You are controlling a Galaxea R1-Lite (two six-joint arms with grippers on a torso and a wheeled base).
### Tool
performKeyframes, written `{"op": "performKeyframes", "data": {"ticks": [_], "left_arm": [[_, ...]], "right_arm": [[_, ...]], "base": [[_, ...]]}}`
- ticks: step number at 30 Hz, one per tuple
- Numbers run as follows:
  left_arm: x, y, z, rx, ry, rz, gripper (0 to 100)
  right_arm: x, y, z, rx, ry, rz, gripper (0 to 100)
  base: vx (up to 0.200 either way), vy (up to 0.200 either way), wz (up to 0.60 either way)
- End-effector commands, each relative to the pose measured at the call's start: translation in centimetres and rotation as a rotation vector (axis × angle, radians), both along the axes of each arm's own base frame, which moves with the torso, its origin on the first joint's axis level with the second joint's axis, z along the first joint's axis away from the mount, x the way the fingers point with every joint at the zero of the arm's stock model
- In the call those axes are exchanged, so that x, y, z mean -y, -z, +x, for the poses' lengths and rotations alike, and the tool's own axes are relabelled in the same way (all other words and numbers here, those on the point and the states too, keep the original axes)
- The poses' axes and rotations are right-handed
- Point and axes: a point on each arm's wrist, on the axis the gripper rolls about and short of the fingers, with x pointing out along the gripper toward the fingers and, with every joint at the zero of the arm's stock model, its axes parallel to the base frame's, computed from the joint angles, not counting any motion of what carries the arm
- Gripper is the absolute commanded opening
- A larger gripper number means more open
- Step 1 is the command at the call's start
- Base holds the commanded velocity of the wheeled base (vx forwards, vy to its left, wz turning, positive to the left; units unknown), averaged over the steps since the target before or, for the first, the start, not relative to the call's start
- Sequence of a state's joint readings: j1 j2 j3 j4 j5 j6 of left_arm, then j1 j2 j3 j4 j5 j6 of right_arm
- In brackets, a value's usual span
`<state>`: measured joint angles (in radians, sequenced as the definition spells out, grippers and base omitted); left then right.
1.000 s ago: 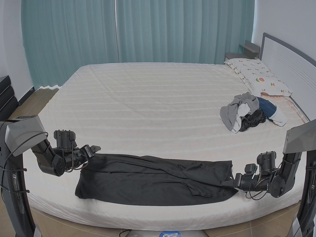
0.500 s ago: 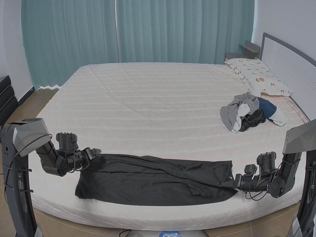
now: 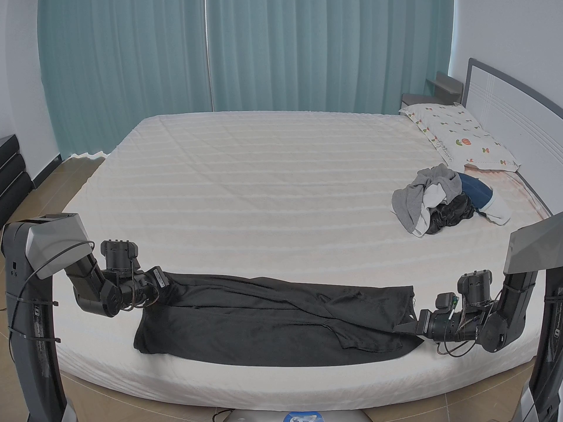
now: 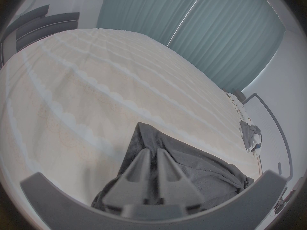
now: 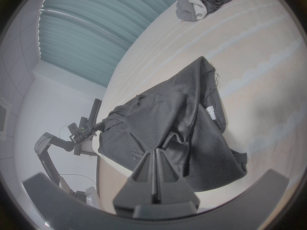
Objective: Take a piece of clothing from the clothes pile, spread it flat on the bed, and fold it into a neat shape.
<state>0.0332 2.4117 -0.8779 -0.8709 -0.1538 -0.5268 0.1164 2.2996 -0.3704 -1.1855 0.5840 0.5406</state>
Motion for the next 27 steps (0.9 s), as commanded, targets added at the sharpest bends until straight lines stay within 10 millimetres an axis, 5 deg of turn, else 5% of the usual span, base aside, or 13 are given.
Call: {"op": "performKeyframes", "data": {"ticks": [1,8,13,27], "left_arm": [[-0.4,-0.7,0.0,0.014,-0.020,-0.013,0],[-0.5,-2.5,-0.1,0.044,-0.067,-0.076,0],[-0.9,-2.7,-0.6,0.041,-0.079,-0.088,0],[-1.5,-4.7,-0.1,0.171,-0.152,-0.231,0]], "right_arm": [[0.0,0.0,0.0,-0.001,0.000,0.001,0],[0.0,-0.3,0.2,0.019,0.004,0.005,0],[0.0,-2.6,1.0,0.128,0.048,0.056,0],[0.3,-5.5,6.6,0.318,0.185,0.109,0]], "base": [[0.000,0.000,0.00],[0.000,0.000,0.00],[0.000,0.000,0.00],[0.000,0.000,0.00]]}}
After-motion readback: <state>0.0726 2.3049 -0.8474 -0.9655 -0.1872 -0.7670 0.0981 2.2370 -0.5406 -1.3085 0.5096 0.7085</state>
